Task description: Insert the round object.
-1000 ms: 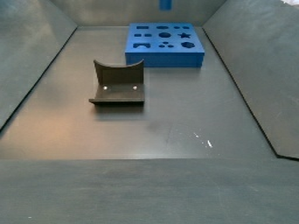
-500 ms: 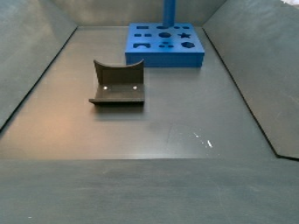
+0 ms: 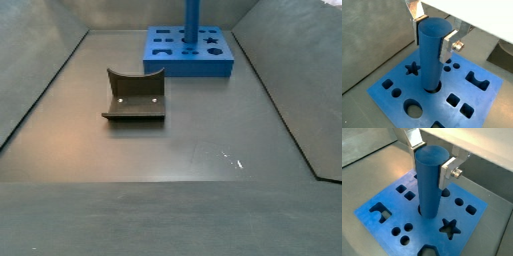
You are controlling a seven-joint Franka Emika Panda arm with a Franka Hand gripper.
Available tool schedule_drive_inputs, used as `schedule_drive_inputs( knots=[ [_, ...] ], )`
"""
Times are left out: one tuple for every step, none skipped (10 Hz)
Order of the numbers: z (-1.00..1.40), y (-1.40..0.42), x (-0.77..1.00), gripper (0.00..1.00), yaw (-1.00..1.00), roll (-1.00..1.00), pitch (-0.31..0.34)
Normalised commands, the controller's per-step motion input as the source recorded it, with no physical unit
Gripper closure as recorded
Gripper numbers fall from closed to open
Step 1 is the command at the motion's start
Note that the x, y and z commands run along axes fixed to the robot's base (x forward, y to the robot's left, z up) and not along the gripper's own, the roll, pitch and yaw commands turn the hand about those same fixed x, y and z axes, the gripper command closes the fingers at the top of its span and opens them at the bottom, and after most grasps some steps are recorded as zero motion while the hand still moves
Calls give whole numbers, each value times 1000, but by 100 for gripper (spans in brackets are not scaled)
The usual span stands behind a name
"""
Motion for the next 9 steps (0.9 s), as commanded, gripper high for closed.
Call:
schedule_drive_inputs(
  knots=[
    [-660, -54, 340, 100, -129, -14, 0],
    [-709, -60, 289, 100, -123, -4, -29],
    [-737, -97, 0, 100, -66, 0, -124],
    [-751, -97, 0, 100, -6, 0, -114],
    [-786, -74, 0, 100, 0, 16, -129],
    [-734, -49, -3, 100, 0, 76, -114],
    [-674, -60, -54, 100, 0, 93, -129],
    [-500, 0, 0, 100, 0, -6, -170],
    [0, 0, 0, 100, 0, 0, 0]
  ],
)
